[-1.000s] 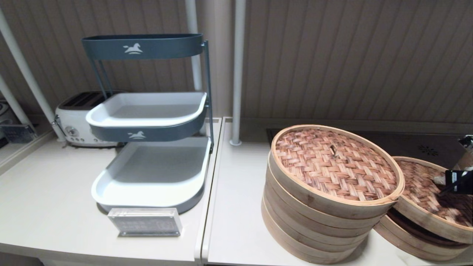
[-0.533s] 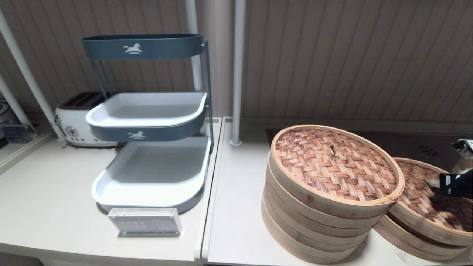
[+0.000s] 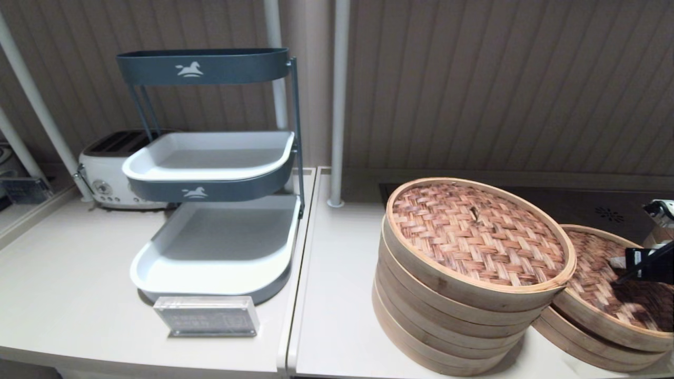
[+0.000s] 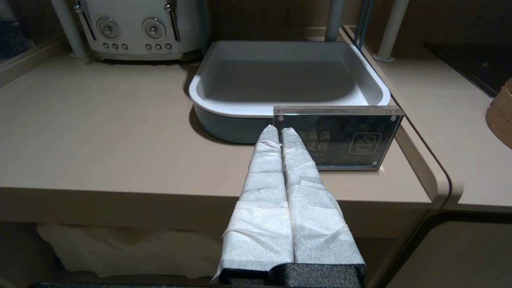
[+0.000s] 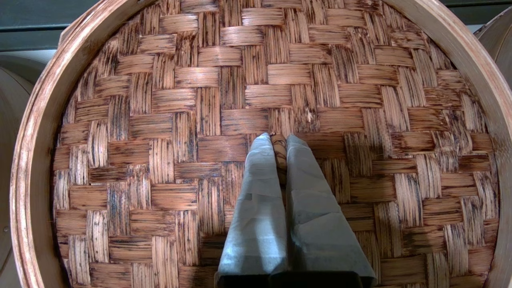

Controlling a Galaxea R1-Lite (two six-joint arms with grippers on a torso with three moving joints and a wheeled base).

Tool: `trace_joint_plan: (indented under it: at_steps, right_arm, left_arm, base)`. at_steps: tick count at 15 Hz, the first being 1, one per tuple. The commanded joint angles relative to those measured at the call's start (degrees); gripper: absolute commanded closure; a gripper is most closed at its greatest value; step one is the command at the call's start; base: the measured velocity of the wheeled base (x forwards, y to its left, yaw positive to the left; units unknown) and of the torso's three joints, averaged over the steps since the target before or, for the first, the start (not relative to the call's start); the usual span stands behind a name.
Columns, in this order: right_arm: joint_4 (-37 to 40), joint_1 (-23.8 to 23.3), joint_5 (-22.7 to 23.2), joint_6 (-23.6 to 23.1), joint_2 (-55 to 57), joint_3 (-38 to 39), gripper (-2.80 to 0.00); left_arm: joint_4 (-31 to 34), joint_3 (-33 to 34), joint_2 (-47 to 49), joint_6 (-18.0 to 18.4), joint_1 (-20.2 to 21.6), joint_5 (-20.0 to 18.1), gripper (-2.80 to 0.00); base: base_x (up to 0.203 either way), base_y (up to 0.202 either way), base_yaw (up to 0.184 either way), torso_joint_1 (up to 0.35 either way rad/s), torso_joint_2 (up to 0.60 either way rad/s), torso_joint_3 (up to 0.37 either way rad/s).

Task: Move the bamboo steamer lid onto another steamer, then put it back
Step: Put the steamer

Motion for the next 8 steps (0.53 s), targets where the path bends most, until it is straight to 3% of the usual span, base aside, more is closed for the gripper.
trace_joint_plan:
  at_steps: [1,8]
  right_arm:
    - [-0.1,0.2,0.2,-0.1,0.0,0.0,0.00]
    - [-0.3,1.6,0.1,0.1,0.2,1.1,0.00]
  left_arm:
    - [0.0,1.6,0.0,0.0,0.0,0.0,0.00]
    - [0.0,1.6,0.0,0.0,0.0,0.0,0.00]
  base:
    - [0.000,0.000,0.000,0.000,0.00,0.000]
    - [0.000,0.000,0.000,0.000,0.00,0.000]
